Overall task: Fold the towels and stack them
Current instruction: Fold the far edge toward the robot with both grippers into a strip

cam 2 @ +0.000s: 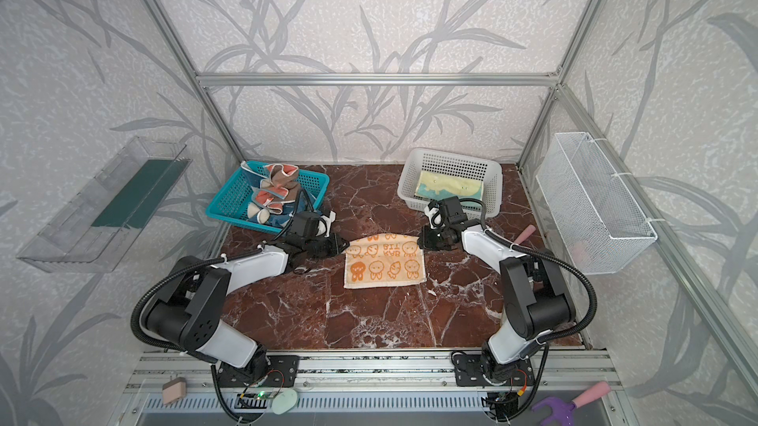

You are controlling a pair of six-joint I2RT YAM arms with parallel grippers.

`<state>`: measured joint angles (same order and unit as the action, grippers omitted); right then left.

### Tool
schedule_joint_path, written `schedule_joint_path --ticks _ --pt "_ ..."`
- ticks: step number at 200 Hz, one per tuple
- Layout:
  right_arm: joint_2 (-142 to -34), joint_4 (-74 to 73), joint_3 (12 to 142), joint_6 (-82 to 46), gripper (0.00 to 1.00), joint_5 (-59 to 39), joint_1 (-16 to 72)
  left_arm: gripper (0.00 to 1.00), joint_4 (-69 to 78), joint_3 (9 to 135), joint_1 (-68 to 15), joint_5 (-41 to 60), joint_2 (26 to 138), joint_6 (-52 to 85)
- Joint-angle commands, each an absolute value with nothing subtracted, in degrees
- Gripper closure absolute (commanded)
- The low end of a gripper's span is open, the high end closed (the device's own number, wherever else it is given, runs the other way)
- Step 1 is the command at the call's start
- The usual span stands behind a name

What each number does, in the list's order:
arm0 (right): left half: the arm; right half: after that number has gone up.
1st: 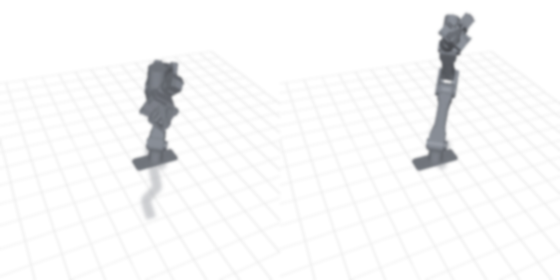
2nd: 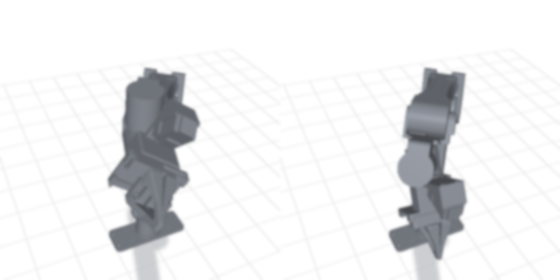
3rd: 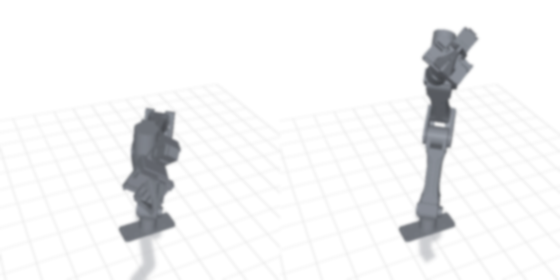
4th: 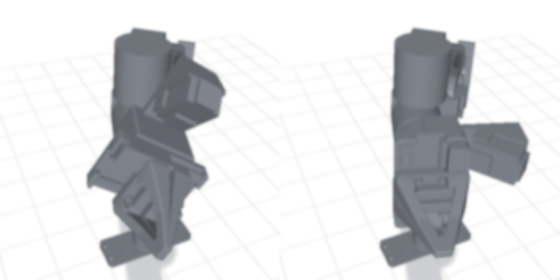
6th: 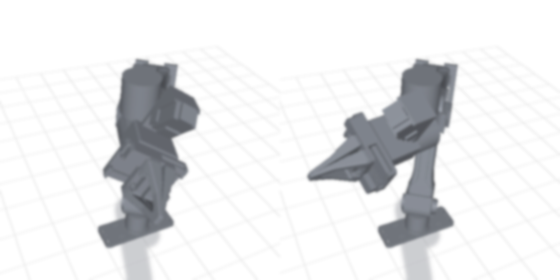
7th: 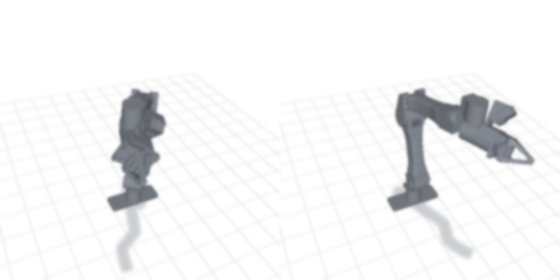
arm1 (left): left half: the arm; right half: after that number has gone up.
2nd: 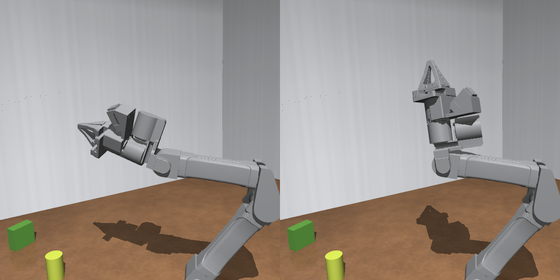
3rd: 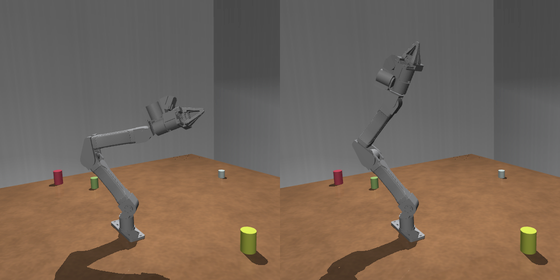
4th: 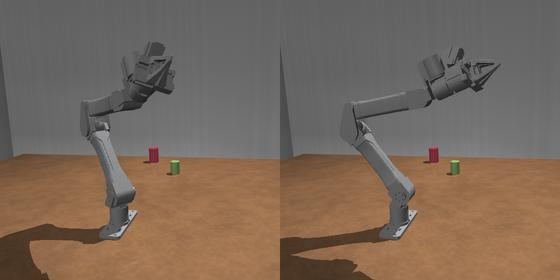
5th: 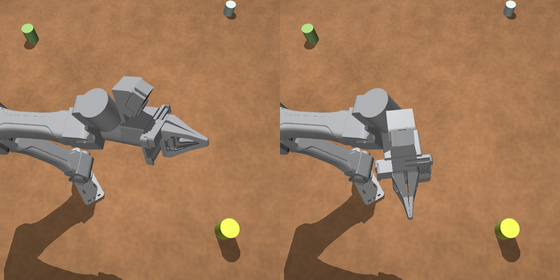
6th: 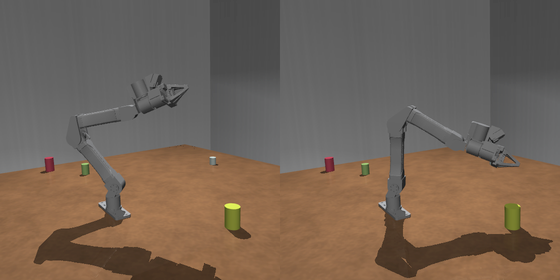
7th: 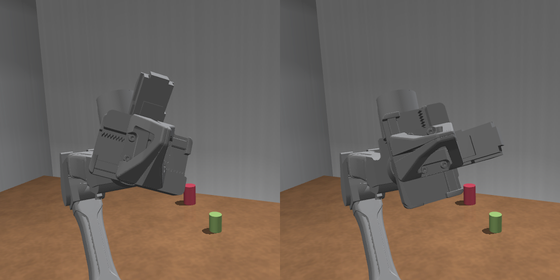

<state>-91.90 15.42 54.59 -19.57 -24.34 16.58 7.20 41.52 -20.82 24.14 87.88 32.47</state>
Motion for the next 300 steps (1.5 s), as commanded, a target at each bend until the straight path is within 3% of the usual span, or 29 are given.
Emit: schedule_joint_path --ticks 1,89,203,294,300 --pt "-88.7 18.4 56.2 -18.4 1.00 -24.1 16.0 1.00 4.3 41.7 -21.1 21.4 83.8 31.1" --pt "-90.2 17.1 50.8 -18.3 1.00 -25.9 15.1 1.00 11.3 34.4 -25.2 20.2 84.9 36.8" --pt "-85.9 22.7 50.4 -16.0 1.00 -26.4 14.8 1.00 5.8 30.8 -27.5 16.6 77.9 37.2" --pt "-85.5 21.1 44.7 -16.5 1.00 -27.2 14.8 1.00 7.9 29.1 -30.5 15.4 81.0 39.0" --pt "-85.2 21.6 44.7 -16.6 0.97 -26.8 14.8 0.92 7.4 29.3 -30.5 15.3 80.9 39.0"
